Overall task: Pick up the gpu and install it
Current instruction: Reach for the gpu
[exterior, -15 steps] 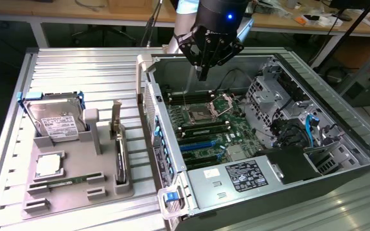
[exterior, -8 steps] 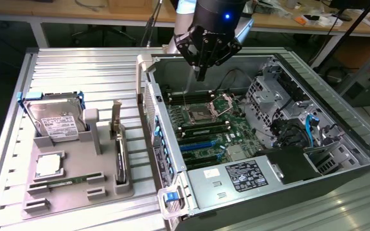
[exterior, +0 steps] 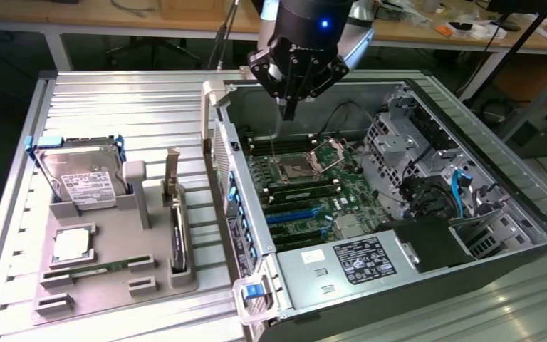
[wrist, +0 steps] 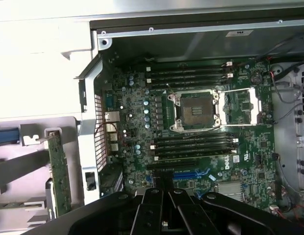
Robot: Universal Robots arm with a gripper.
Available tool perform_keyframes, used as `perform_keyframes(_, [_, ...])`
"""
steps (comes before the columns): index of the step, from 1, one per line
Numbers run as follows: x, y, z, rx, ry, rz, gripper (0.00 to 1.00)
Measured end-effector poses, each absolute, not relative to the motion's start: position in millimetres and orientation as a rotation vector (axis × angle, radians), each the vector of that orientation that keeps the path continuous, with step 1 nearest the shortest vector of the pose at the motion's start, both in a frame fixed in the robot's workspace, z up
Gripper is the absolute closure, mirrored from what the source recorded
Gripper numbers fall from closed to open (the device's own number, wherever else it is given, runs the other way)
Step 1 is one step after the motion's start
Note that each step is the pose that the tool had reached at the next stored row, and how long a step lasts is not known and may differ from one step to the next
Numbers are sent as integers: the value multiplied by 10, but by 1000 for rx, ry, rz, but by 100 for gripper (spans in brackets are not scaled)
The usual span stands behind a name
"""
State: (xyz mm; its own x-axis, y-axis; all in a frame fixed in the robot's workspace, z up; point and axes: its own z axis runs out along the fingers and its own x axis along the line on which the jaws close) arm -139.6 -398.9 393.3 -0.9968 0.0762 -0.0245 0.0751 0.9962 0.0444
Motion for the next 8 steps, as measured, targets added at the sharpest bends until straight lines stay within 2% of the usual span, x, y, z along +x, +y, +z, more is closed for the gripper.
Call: perform_keyframes(8, [-1477,-3989,3933,118,3113,68,89])
